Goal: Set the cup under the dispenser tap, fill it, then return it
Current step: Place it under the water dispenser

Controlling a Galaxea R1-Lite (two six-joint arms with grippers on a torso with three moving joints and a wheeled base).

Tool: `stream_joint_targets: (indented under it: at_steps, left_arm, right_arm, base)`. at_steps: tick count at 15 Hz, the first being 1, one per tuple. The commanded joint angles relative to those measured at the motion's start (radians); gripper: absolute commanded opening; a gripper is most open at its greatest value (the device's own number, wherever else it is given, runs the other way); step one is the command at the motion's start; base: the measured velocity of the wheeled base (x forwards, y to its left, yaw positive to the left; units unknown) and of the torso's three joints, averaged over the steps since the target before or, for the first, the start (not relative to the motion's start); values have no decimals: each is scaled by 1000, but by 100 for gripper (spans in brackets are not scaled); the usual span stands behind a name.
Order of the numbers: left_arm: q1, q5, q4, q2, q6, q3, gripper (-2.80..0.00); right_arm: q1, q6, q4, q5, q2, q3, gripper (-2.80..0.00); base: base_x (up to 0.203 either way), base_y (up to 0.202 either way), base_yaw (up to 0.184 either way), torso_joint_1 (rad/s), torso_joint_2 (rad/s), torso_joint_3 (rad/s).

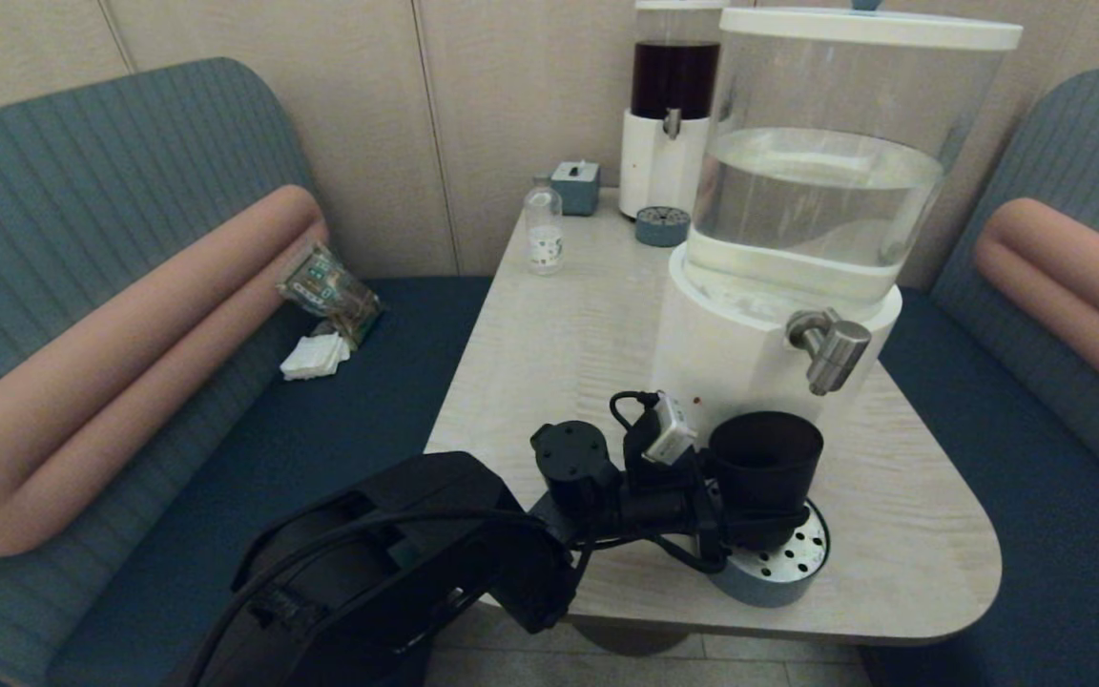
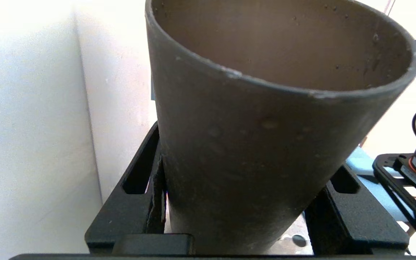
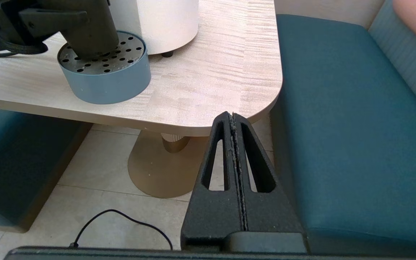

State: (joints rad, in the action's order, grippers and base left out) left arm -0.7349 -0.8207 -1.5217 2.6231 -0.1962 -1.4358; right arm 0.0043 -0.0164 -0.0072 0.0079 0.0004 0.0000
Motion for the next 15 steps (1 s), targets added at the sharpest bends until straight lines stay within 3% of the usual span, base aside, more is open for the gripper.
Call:
stream_joint_targets:
  at_steps: [1,8,9,15]
  left_arm:
    - [0,-5,-8,17,-2,-7,-280]
    - [2,-5,-8,22,0,-14,-280]
    - [2,-5,-8,25,0,-14,0]
    - [2,-5,-8,24,0,-21,0]
  right_arm:
    - [0,-2,-1,1,-2,0,-280]
    - [0,-1,0,0,-2,0,-280]
    - [0,0,-2,1,-2,0,-280]
    - [0,-1,0,1,-2,0,-280]
  base:
    - [0,0,0,0,0,0]
    - [0,0,0,0,0,0]
    - [0,0,0,0,0,0]
    - [0,0,0,0,0,0]
